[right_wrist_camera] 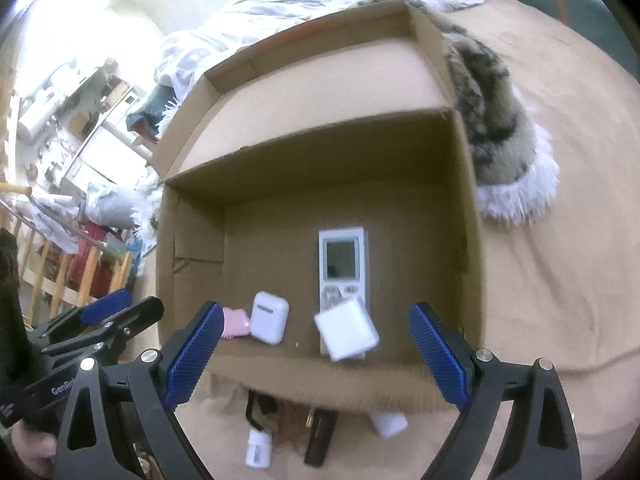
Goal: Organize rigid objects
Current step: 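Move both open tools back toward the remaining items in front of the box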
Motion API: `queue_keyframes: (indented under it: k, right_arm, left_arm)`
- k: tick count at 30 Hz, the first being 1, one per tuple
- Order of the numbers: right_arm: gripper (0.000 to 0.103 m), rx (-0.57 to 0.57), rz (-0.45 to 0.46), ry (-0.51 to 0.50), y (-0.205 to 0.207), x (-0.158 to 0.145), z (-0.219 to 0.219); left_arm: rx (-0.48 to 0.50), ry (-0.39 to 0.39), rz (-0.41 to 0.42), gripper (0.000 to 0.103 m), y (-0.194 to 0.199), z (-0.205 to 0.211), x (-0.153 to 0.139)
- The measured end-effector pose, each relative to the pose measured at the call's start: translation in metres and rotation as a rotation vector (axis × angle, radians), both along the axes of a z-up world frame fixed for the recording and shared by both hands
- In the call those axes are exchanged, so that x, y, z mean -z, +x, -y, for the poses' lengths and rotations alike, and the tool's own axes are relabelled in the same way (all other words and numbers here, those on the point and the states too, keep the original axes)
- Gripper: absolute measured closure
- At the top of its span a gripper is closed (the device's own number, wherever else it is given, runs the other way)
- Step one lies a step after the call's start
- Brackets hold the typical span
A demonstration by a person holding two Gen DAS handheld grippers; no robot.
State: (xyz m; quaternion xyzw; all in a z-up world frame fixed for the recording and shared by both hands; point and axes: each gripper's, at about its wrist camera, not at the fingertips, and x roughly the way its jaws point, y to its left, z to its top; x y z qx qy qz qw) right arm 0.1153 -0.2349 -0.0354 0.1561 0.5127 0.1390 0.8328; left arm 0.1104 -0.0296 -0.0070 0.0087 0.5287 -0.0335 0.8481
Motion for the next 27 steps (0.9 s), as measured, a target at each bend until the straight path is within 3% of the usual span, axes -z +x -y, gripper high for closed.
queue_keyframes:
  k: [14, 23, 26, 27]
  right_arm:
    - [0.003, 0.049, -0.028, 0.001, -0.056, 0.003, 0.020]
    - [0.003, 0.111, -0.183, 0.023, -0.070, 0.039, 0.029]
    - [0.003, 0.103, -0.210, -0.008, -0.065, 0.047, 0.023]
    - [0.003, 0.102, -0.217, -0.011, -0.063, 0.050, 0.022]
  left_arm:
    - [-0.110, -0.019, -0.075, 0.038, -0.057, -0.036, 0.027]
    - [-0.126, -0.116, -0.206, 0.039, -0.054, -0.035, 0.069]
    - [-0.107, -0.143, -0.240, 0.041, -0.045, -0.023, 0.082]
    - [-0.100, -0.160, -0.262, 0.048, -0.041, -0.018, 0.089]
